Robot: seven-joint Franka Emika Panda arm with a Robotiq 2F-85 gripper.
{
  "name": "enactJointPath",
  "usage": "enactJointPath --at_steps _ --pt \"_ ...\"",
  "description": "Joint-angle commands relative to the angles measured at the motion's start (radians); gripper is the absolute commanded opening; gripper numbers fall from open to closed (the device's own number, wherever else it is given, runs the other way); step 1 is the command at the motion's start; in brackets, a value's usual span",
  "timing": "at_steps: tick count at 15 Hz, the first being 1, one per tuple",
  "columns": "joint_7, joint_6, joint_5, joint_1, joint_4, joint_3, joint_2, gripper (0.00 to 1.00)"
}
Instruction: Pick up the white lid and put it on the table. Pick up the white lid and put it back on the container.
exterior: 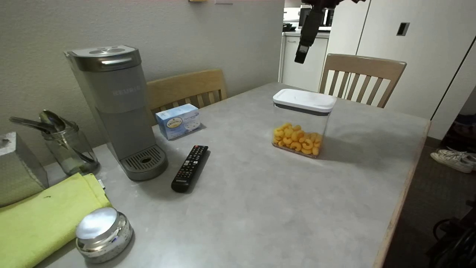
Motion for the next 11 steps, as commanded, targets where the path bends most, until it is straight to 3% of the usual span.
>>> enactJointPath --at_steps 1,11 --pt "-0.012 0.015 0.006 0.006 0.001 -0.005 -0.002 1.0" --pt "0.001 0.006 0.004 0.008 0.01 -0.006 0.0 1.0"
